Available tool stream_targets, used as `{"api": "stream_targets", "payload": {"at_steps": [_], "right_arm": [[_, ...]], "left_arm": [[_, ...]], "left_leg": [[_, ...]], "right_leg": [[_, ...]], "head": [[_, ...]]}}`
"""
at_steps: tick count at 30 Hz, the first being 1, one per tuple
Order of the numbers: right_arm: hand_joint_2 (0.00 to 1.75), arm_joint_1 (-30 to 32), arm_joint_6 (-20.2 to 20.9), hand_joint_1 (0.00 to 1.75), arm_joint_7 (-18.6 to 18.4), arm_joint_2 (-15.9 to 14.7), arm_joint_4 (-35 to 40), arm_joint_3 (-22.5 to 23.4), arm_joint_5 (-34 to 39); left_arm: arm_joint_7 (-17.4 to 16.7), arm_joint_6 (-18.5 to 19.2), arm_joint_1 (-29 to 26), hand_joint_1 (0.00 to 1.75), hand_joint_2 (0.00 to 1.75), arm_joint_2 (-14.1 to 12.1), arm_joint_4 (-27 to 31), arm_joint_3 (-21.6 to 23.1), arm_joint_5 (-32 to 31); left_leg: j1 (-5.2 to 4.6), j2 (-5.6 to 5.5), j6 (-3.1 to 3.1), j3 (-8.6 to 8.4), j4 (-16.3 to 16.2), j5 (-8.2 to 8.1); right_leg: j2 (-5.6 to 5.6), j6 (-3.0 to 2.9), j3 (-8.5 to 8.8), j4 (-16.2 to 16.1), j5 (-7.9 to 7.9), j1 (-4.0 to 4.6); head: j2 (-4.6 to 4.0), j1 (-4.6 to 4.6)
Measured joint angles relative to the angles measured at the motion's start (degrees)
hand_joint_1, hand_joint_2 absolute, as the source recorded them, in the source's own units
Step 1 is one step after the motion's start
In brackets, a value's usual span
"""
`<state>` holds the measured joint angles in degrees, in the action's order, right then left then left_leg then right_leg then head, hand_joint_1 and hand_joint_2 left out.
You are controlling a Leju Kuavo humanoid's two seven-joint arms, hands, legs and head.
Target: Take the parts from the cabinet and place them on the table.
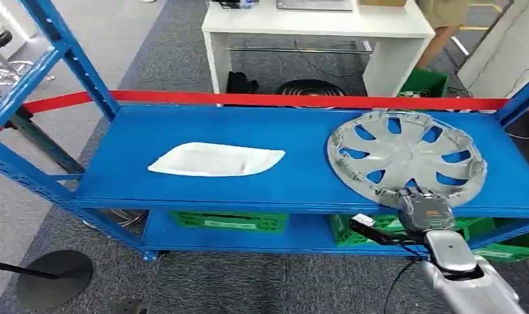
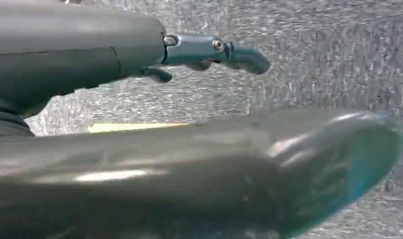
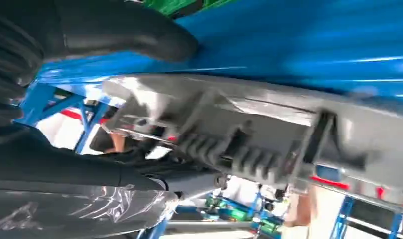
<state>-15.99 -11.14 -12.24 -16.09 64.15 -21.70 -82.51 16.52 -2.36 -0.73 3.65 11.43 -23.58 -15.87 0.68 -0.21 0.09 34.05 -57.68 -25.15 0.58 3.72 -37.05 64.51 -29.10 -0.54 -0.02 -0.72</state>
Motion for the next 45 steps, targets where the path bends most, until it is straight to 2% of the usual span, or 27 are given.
{"api": "stream_targets", "payload": {"at_steps": [2, 3, 4, 5, 7, 8, 9, 12, 14, 17, 18, 19, 20, 22, 23, 24, 27, 29, 30, 32, 33, 34, 36, 38, 39, 43, 45], "right_arm": [[1.75, -0.03, -0.81, 1.75, 0.22, 0.48, -0.42, -0.29, -0.04], [1.75, -0.02, -1.10, 1.75, 0.24, 0.61, -0.66, -0.37, -0.04], [1.75, 0.00, -1.27, 1.75, 0.28, 0.70, -0.81, -0.44, -0.04], [1.75, 0.00, -1.42, 1.75, 0.37, 0.70, -0.90, -0.59, -0.04], [1.75, -0.23, -1.20, 1.75, 0.52, 0.75, -1.01, -0.98, -0.04], [1.75, -0.46, -0.94, 1.75, 0.68, 0.81, -1.14, -1.25, 0.00], [1.75, -0.74, -0.83, 1.75, 0.98, 0.94, -1.20, -1.53, 0.26], [1.75, -0.81, -2.02, 1.75, 1.73, 1.01, -1.31, -1.92, 1.29], [1.75, -0.66, -4.64, 1.75, 2.10, 1.01, -1.09, -1.77, 2.34], [1.75, 3.35, -11.40, 1.75, 2.62, 0.99, 2.50, -0.22, 3.48], [1.75, 4.97, -13.26, 1.75, 2.80, 0.99, 4.01, 0.53, 3.61], [1.75, 6.83, -15.68, 1.75, 3.32, 1.13, 6.43, 1.54, 3.74], [1.75, 8.55, -17.45, 1.75, 3.76, 1.38, 8.49, 2.25, 3.74], [1.75, 11.29, -19.79, 1.75, 4.46, 1.99, 12.99, 4.05, 3.58], [1.75, 12.28, -20.00, 1.75, 4.63, 2.21, 14.78, 4.59, 3.50], [1.75, 13.05, -20.05, 1.75, 4.68, 2.25, 16.05, 5.05, 3.48], [1.75, 14.81, -20.09, 1.75, 4.79, 2.60, 18.71, 5.92, 3.32], [1.75, 15.51, -20.09, 1.75, 4.81, 2.67, 19.93, 6.41, 3.32], [1.75, 15.60, -20.09, 1.75, 4.81, 2.73, 20.37, 6.71, 3.32], [1.75, 15.86, -20.11, 1.75, 4.81, 2.82, 20.74, 7.04, 3.30], [1.75, 16.12, -20.11, 1.75, 4.81, 2.87, 20.89, 7.23, 3.28], [1.75, 16.28, -20.11, 1.75, 4.81, 2.89, 21.00, 7.28, 3.28], [1.75, 16.42, -20.13, 1.75, 4.81, 2.91, 21.22, 7.28, 3.28], [1.75, 16.77, -21.01, 1.75, 5.62, 3.08, 21.77, 7.65, 3.37], [1.75, 17.23, -22.40, 1.75, 6.25, 3.45, 22.39, 8.04, 3.69], [1.75, 21.10, -26.80, 1.75, 8.84, 5.47, 29.01, 9.53, 4.95], [1.75, 23.07, -27.24, 1.75, 13.78, 7.31, 33.97, 10.91, 9.94]], "left_arm": [[0.00, 0.02, 0.01, 0.00, 0.00, 0.02, 0.00, -0.26, -0.22], [0.00, 0.04, 0.02, 0.00, 0.00, 0.02, 0.00, -0.39, -0.26], [0.00, 0.04, 0.03, 0.00, 0.00, 0.05, 0.00, -0.50, -0.28], [0.00, 0.04, -0.04, 0.00, 0.00, 0.05, 0.00, -0.57, -0.28], [0.02, 0.22, -0.11, 0.00, 0.00, 0.07, 0.00, -0.61, -0.31], [0.07, 0.24, -0.06, 0.00, 0.00, 0.02, 0.00, -0.68, -0.33], [0.11, 0.33, 0.01, 0.00, 0.00, 0.00, 0.00, -0.77, -0.33], [0.83, 0.79, -0.05, 0.00, 0.00, 0.00, 0.00, -1.03, -0.50], [2.80, 1.75, -0.23, 0.00, 0.00, -0.04, 0.00, -1.09, -0.79], [7.30, 2.84, -0.41, 0.00, 0.00, 0.05, 0.00, -1.42, -1.20], [8.20, 2.99, -0.61, 0.00, 0.00, 0.05, 0.00, -1.53, -1.20], [9.09, 3.02, -0.91, 0.00, 0.00, -0.02, 0.00, -1.62, -1.42], [9.72, 2.95, -1.06, 0.00, 0.00, -0.04, 0.00, -1.71, -1.51], [10.27, 2.67, -1.12, 0.00, 0.00, -0.17, 0.00, -1.99, -1.55], [10.40, 2.58, -1.16, 0.00, 0.00, -0.17, 0.00, -2.01, -1.57], [10.40, 2.56, -1.04, 0.00, 0.00, -0.13, 0.00, -2.01, -1.57], [10.43, 2.51, -1.17, 0.00, 0.00, -0.06, 0.00, -2.06, -1.59], [10.45, 2.51, -1.18, 0.00, 0.00, -0.13, 0.00, -2.08, -1.59], [10.49, 2.49, -1.08, 0.00, 0.00, -0.15, 0.00, -2.16, -1.60], [10.51, 2.54, -1.07, 0.00, 0.00, -0.13, 0.00, -2.25, -1.59], [10.51, 2.54, -1.07, 0.00, 0.00, -0.09, 0.00, -2.25, -1.60], [10.51, 2.56, -1.08, 0.00, 0.00, -0.09, 0.00, -2.27, -1.59], [10.53, 2.56, -1.08, 0.00, 0.00, -0.09, 0.00, -2.30, -1.60], [10.78, 2.18, -1.03, 0.00, 0.00, -0.04, 0.00, -2.30, -1.96], [10.97, 1.77, -1.03, 0.00, 0.00, -0.09, 0.00, -2.32, -2.12], [11.56, 0.87, -1.12, 0.00, 0.00, -0.09, 0.00, -2.43, -2.36], [12.48, 1.01, -1.12, 0.00, 0.00, -0.11, 0.00, -2.84, -2.32]], "left_leg": [[-0.09, 0.34, 0.09, 0.04, 0.00, -0.03], [-0.10, 0.40, 0.13, 0.02, 0.00, -0.01], [-0.08, 0.39, 0.13, -0.03, 0.00, 0.01], [-0.03, 0.36, 0.09, -0.13, -0.01, 0.03], [0.10, 0.27, -0.19, -0.39, -0.03, 0.03], [-0.15, 0.24, -0.66, -0.36, -0.10, 0.03], [-0.34, 0.16, -1.00, -0.29, -0.20, 0.01], [-0.04, 0.11, -2.00, -0.41, 0.39, 0.66], [-0.12, 0.12, -2.51, 0.22, -0.95, -0.84], [-0.05, 0.13, -3.04, 6.20, -13.84, -7.90], [-0.05, 0.13, -3.10, 7.63, -17.00, -8.82], [-0.05, 0.13, -3.16, 7.72, -17.41, -8.20], [-0.04, 0.13, -3.08, 6.75, -15.49, -6.42], [-0.01, 0.13, -2.83, 2.15, -6.34, -1.32], [0.04, 0.14, -2.75, 0.03, -2.04, 0.27], [-0.06, 0.07, -2.52, -0.88, 0.01, -0.48], [-0.36, 0.04, -1.25, -0.38, -0.26, -0.74], [0.04, 0.01, -0.49, -0.58, 0.06, -0.52], [0.04, 0.02, -0.08, -0.61, 0.05, -0.59], [-0.12, 0.02, 0.12, -0.62, 0.04, -0.66], [-0.21, 0.02, 0.20, -0.68, 0.03, -0.72], [-0.24, 0.02, 0.26, -0.79, 0.02, -0.79], [-0.22, -0.05, 0.17, -1.21, 0.01, -1.00], [-0.14, -0.23, -0.28, -1.77, -0.02, -1.44], [-0.60, -0.32, -0.61, -1.64, -0.13, -1.59], [-0.43, -0.49, -1.68, -1.47, 0.06, -1.36], [-0.43, -0.36, -2.47, -0.44, -2.16, -3.60]], "right_leg": [[-0.06, 0.25, -4.57, 10.08, -4.32, -0.03], [-0.07, 0.31, -5.51, 12.43, -4.77, -0.04], [-0.07, 0.29, -5.04, 11.79, -3.87, -0.04], [-0.07, 0.22, -3.40, 8.81, -1.99, -0.05], [-0.09, 0.19, 2.59, -2.19, 2.61, -0.23], [-0.06, 0.28, 4.35, -5.78, 2.26, -0.32], [0.21, -0.51, 4.58, -5.92, 2.66, -0.20], [0.16, -1.51, 4.36, -5.86, 2.91, 0.27], [-0.07, -2.32, 4.40, -6.24, 3.42, -0.26], [-0.75, -2.57, 4.05, -6.22, 3.46, -0.22], [-0.90, -2.58, 3.97, -6.20, 3.46, -0.21], [-0.93, -2.57, 3.98, -6.19, 3.45, -0.23], [-0.92, -2.54, 4.00, -6.17, 3.43, -0.29], [-0.81, -2.26, 4.22, -6.17, 3.25, -0.48], [-0.68, -1.98, 4.24, -6.16, 3.11, -0.43], [-0.45, -1.56, 3.94, -5.58, 2.93, 0.01], [-0.40, -0.65, 3.94, -6.30, 3.30, -0.23], [-0.41, -0.03, 3.53, -5.48, 2.31, -0.31], [-0.45, 0.10, 2.25, -2.68, 0.52, -0.31], [-0.44, 0.26, -2.39, 7.17, -3.89, -0.30], [-0.43, 0.31, -4.61, 11.50, -5.20, -0.28], [-0.44, 0.25, -5.42, 12.75, -4.93, -0.28], [-0.45, 0.06, -3.13, 7.35, -0.70, -0.30], [-0.48, -0.04, 2.02, -3.59, 4.42, -0.43], [-0.45, -0.02, 3.19, -4.97, 3.36, -0.19], [-0.28, -1.44, 2.66, -5.23, 3.35, -0.11], [-0.42, -2.24, 2.84, -5.49, 3.40, -0.41]], "head": [[0.00, 0.00], [0.00, -0.04], [0.00, 0.00], [0.00, 0.02], [0.00, 0.02], [0.00, 0.04], [0.00, -0.04], [0.00, -0.11], [0.00, -0.31], [0.00, -0.96], [0.00, -1.03], [0.00, -1.00], [0.00, -1.09], [0.00, -1.09], [0.00, -1.16], [0.00, -1.47], [0.00, -1.18], [0.00, -1.16], [0.00, -0.68], [0.00, -0.55], [0.00, -0.50], [0.00, -0.50], [0.00, -0.48], [0.00, -0.44], [0.00, -0.31], [0.00, -0.57], [0.00, -0.88]]}}
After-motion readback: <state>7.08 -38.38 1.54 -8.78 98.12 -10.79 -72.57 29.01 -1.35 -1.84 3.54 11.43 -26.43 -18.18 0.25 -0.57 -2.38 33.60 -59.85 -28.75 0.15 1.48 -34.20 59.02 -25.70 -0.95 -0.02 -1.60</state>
